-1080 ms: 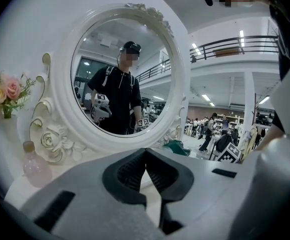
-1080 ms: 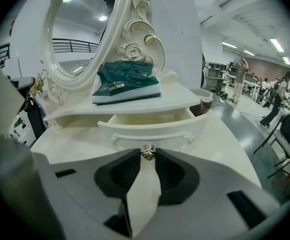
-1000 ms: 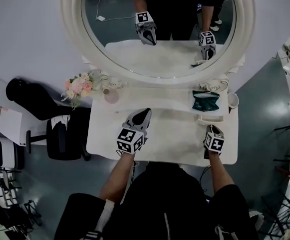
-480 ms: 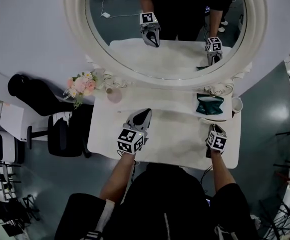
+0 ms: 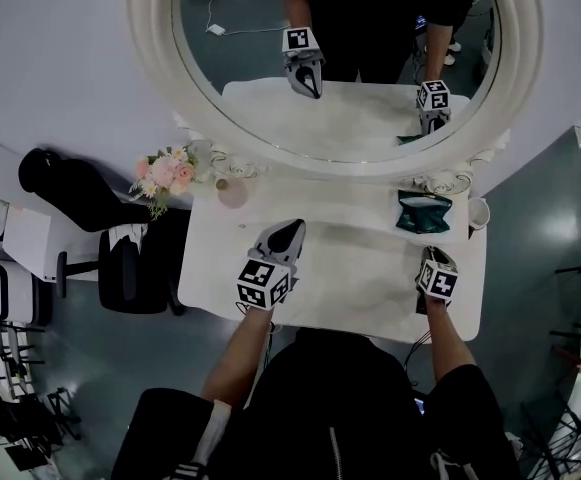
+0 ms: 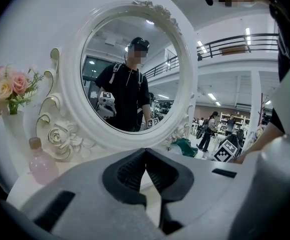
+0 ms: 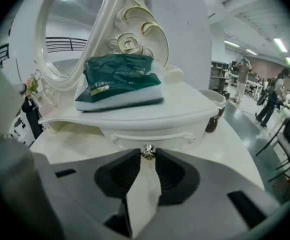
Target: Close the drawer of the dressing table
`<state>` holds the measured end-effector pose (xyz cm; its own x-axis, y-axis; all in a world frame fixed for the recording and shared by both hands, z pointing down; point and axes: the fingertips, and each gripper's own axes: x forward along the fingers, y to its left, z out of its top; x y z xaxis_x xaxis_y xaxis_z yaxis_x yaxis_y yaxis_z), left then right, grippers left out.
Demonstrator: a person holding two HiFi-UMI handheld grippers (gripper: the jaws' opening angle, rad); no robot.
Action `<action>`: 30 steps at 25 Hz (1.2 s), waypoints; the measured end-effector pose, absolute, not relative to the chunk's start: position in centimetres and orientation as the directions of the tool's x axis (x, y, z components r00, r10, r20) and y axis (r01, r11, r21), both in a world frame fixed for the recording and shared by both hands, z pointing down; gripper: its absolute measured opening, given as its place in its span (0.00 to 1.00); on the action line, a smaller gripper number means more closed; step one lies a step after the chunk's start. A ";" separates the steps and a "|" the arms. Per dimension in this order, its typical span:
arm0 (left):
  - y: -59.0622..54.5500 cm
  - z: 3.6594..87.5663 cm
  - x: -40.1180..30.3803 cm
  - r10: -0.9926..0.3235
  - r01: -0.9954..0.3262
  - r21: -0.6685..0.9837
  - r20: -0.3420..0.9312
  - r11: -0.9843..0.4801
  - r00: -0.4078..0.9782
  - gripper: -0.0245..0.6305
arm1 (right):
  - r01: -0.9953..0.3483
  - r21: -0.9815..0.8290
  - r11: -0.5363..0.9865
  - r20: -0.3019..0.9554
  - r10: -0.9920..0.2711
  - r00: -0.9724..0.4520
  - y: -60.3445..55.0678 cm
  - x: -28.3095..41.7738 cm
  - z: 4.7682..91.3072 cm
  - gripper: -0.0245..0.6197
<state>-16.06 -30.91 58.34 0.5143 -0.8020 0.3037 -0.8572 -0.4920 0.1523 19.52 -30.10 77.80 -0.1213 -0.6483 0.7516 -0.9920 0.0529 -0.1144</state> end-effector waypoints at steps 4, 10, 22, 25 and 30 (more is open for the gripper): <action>-31.0 58.3 -16.3 -0.800 -0.857 0.139 0.310 -0.497 0.514 0.04 | -0.990 -0.119 0.081 0.740 -0.657 -0.143 -30.7 19.1 77.9 0.19; -30.6 58.6 -16.9 -0.804 -0.863 0.144 0.316 -0.485 0.504 0.04 | -0.992 -0.106 0.061 0.747 -0.654 -0.120 -31.2 19.6 77.9 0.19; -29.2 59.2 -18.3 -0.804 -0.871 0.132 0.341 -0.473 0.488 0.04 | -0.992 -0.111 0.062 0.731 -0.672 -0.124 -31.8 19.6 77.9 0.20; -28.9 59.0 -18.5 -0.807 -0.872 0.125 0.337 -0.473 0.485 0.04 | -0.994 -0.109 0.029 0.745 -0.659 -0.101 -31.5 19.8 78.0 0.29; -29.1 58.5 -18.0 -0.801 -0.859 0.124 0.317 -0.496 0.508 0.04 | -0.994 -0.093 0.054 0.774 -0.624 -0.107 -29.6 19.4 78.1 0.31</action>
<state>-17.96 -29.08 58.46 0.5079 -0.8010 0.3169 -0.8595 -0.4959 0.1242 19.39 -29.62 78.15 -0.1066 -0.6242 0.7740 -0.9942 0.0542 -0.0933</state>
